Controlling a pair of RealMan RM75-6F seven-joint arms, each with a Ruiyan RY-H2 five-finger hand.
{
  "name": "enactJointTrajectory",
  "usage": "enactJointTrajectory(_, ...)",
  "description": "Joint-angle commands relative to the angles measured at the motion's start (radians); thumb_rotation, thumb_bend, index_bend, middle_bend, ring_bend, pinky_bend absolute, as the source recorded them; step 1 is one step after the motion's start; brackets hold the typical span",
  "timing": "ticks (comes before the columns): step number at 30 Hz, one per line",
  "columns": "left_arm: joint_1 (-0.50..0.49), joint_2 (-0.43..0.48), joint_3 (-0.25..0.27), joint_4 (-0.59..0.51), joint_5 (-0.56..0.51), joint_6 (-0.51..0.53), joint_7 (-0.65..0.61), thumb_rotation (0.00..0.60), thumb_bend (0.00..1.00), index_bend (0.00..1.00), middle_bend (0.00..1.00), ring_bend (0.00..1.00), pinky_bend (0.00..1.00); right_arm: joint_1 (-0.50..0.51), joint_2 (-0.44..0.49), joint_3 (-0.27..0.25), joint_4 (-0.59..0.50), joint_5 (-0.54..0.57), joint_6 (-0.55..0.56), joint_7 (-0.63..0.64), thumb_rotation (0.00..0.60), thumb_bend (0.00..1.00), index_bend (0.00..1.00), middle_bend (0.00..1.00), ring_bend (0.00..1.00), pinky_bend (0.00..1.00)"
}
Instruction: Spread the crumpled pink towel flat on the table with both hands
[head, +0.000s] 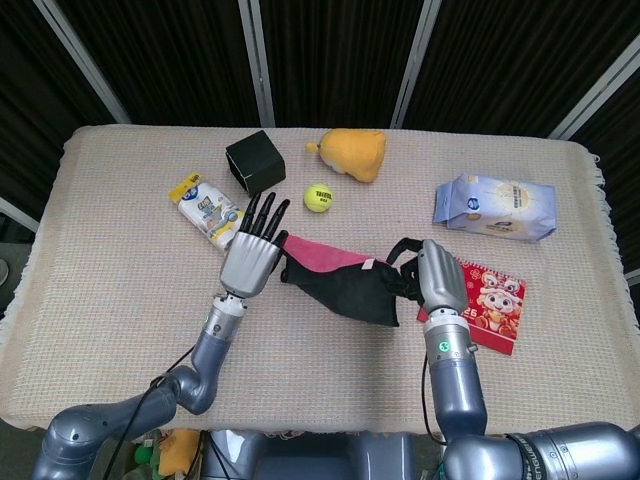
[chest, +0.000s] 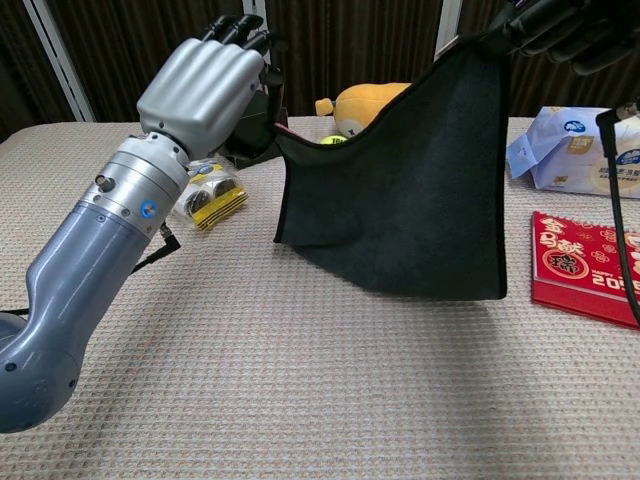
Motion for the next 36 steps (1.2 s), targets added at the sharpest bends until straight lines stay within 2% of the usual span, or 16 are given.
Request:
enactJointTrajectory(1, 0.018, 0.061, -0.016, -0.108, -0.01, 0.016, 0.037, 0.6, 0.43, 0.62, 0.13, 0.0, 0.0, -0.01, 0.012, -0.012, 0.0, -0.01, -0.017, 0.008, 0.6, 0.62, 0.76, 1.0, 1.0, 0.97)
enactJointTrajectory(9, 0.042, 0.149, -0.025, -0.262, -0.015, 0.024, 0.107, 0.6, 0.43, 0.63, 0.12, 0.0, 0.0, -0.031, 0.043, -0.029, 0.0, -0.023, -0.069, 0.038, 0.6, 0.62, 0.77, 1.0, 1.0, 0.97)
enactJointTrajectory(15, 0.05, 0.19, -0.036, -0.323, -0.024, 0.02, 0.132, 0.6, 0.43, 0.63, 0.12, 0.0, 0.0, -0.037, 0.064, -0.036, 0.0, -0.03, -0.087, 0.054, 0.6, 0.62, 0.77, 1.0, 1.0, 0.97)
enactJointTrajectory(24, 0.043, 0.227, -0.06, -0.374, -0.037, 0.011, 0.161, 0.6, 0.43, 0.64, 0.12, 0.0, 0.0, -0.054, 0.11, -0.053, 0.006, -0.042, -0.131, 0.068, 0.6, 0.62, 0.77, 1.0, 1.0, 0.97)
enactJointTrajectory(36, -0.008, 0.219, -0.115, -0.364, -0.077, -0.022, 0.194, 0.6, 0.43, 0.64, 0.12, 0.0, 0.0, -0.067, 0.137, -0.059, 0.121, -0.054, -0.249, 0.144, 0.6, 0.62, 0.78, 1.0, 1.0, 0.97)
